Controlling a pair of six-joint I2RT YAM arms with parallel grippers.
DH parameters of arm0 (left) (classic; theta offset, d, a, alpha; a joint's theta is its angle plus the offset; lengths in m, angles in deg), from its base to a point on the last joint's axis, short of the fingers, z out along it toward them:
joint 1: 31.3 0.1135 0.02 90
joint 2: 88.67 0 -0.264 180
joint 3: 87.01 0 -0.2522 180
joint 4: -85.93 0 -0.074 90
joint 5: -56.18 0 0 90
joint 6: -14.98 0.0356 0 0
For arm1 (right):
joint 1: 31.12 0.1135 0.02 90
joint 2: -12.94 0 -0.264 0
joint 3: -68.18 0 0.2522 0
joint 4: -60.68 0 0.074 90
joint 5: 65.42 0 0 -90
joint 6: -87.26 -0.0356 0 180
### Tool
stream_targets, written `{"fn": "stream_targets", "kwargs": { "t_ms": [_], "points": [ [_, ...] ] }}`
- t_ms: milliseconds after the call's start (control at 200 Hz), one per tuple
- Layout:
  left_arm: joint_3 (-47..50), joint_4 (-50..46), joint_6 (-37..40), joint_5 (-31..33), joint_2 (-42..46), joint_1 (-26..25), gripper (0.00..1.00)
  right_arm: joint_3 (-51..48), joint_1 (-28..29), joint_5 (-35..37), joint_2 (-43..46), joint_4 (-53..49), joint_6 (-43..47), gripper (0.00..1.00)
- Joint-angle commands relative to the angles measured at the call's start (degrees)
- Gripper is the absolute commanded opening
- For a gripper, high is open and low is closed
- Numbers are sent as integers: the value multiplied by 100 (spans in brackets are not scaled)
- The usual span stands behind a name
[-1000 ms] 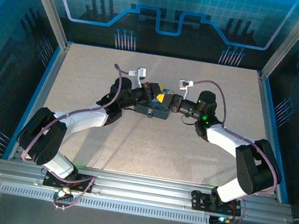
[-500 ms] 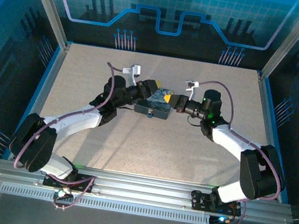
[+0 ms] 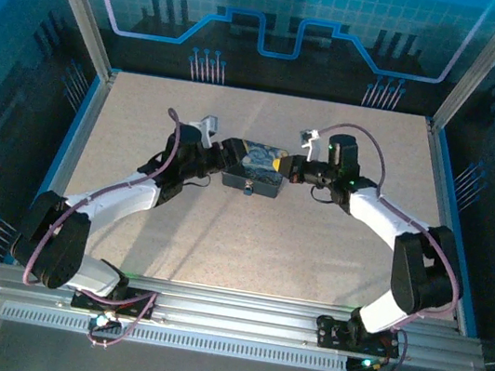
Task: Unlock a padlock with a key
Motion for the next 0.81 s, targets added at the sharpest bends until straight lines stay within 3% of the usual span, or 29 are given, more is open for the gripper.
{"fn": "stream_targets", "kwargs": {
  "t_ms": [0,310,800],
  "points": [
    [148,-795,85,-9,-94,15,61,290,-47,240,-311,-694,334,0],
    [-27,-1232,-212,-306,-790,22,65,739,5,498,-927,-1182,533,0],
    [-172,42,-29,-452,-1751,367,66,1083,119,897,-1354,-1784,840,1]
  ]
}}
